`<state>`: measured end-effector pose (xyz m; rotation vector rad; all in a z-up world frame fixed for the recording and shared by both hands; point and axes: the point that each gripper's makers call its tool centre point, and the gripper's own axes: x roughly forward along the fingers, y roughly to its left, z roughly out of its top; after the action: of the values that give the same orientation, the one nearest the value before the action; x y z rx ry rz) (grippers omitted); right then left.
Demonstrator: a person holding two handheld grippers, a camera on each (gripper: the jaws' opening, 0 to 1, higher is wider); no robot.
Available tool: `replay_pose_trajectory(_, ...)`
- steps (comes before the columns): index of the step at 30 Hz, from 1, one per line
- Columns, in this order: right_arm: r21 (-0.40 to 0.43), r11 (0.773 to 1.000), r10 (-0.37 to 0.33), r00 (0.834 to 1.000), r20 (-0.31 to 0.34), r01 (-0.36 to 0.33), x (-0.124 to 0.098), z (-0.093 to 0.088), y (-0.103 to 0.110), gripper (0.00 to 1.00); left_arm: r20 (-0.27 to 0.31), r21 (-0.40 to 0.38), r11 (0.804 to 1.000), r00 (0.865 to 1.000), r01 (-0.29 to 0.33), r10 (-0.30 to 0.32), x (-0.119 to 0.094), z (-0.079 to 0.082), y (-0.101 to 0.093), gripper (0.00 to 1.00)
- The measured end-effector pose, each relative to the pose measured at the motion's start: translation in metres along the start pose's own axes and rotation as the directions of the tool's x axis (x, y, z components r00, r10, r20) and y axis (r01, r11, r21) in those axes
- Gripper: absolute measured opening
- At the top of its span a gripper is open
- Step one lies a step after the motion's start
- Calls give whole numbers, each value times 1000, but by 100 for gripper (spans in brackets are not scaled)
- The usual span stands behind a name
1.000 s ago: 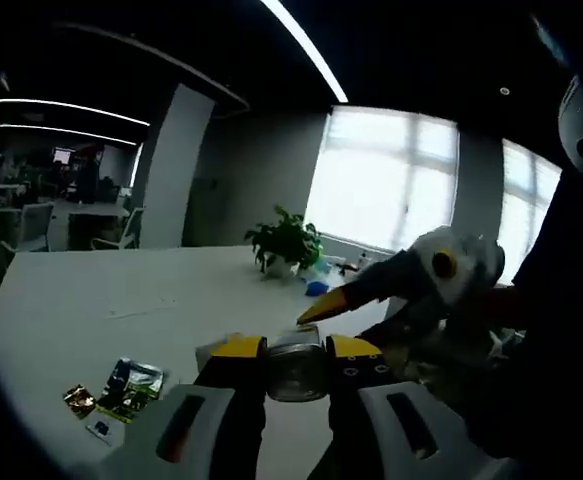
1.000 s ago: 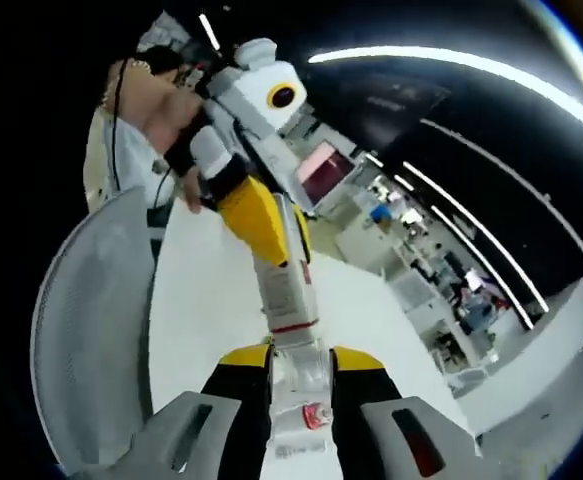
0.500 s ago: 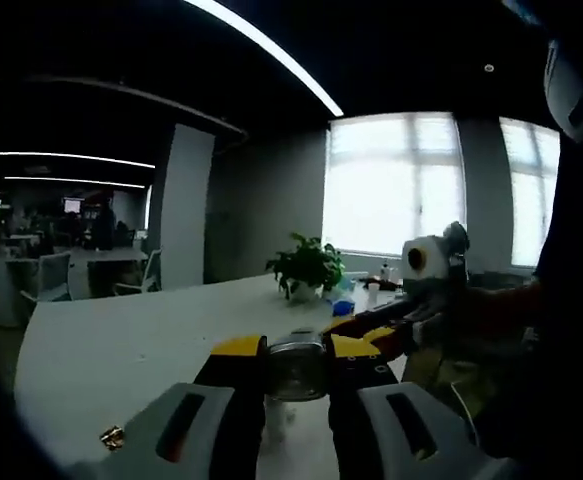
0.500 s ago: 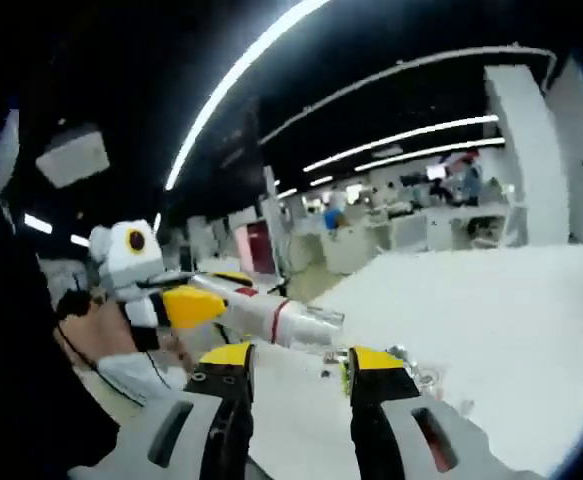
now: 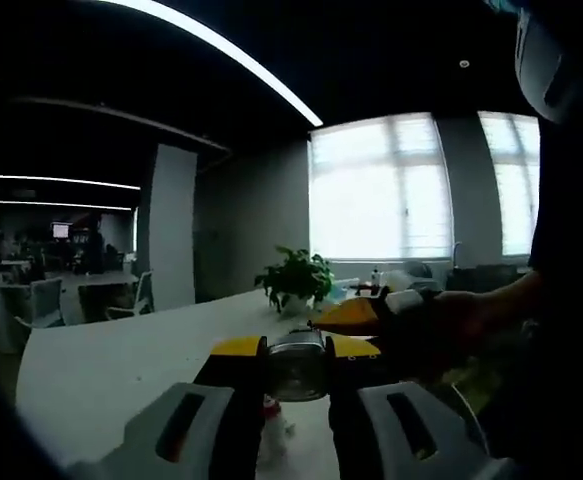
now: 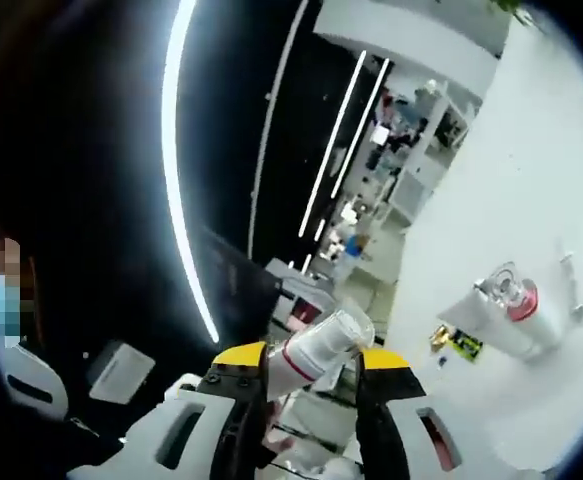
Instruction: Arrange the skincare products in the storage area until every visible bottle or jar stands upright without overlapping.
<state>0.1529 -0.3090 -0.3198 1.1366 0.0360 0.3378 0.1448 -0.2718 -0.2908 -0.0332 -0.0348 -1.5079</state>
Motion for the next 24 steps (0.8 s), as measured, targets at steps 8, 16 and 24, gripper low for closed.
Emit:
replay_pose_trajectory(8, 145, 989, -4, 1000, 28, 0, 2, -1, 0, 27, -4, 18, 1000, 1000, -24, 24, 0, -4, -1, 19)
replay_pose_trajectory(16, 261, 965, -49, 995, 88, 24, 3, 5, -5, 23, 9, 70, 997, 999, -42, 42, 2, -7, -4, 19)
replay_pose_trajectory(24, 303, 952, -86, 990, 113, 49, 1, 7, -14, 13, -34, 80, 996, 999, -36, 39, 3, -18, -5, 19)
